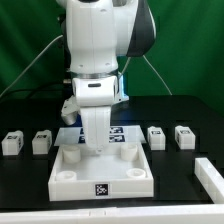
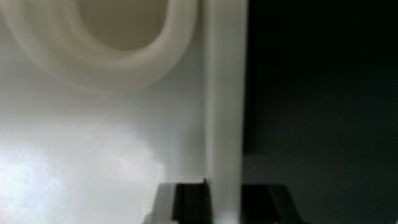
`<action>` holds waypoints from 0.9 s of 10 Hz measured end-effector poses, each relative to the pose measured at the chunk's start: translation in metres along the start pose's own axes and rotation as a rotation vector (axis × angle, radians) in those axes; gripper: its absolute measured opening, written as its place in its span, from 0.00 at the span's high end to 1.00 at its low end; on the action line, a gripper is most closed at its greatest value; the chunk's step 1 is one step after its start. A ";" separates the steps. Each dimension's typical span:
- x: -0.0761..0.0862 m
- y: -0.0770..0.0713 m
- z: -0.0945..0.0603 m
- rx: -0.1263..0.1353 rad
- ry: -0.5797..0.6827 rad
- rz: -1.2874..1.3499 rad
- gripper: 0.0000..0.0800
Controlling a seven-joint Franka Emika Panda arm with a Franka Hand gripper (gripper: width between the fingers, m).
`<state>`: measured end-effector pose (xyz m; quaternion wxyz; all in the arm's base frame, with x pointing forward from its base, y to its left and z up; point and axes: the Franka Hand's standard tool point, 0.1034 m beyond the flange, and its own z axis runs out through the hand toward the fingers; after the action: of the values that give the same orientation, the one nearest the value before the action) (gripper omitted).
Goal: Assemble one leg
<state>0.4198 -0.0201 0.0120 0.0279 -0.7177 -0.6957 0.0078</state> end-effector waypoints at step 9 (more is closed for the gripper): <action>0.077 0.065 -0.005 -0.067 0.053 0.034 0.92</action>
Offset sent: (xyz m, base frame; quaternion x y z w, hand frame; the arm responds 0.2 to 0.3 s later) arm 0.0299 0.0266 -0.0063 0.0085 0.0264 -0.0159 0.9995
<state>0.4872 0.0545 0.0162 0.0221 -0.7299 -0.6823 -0.0339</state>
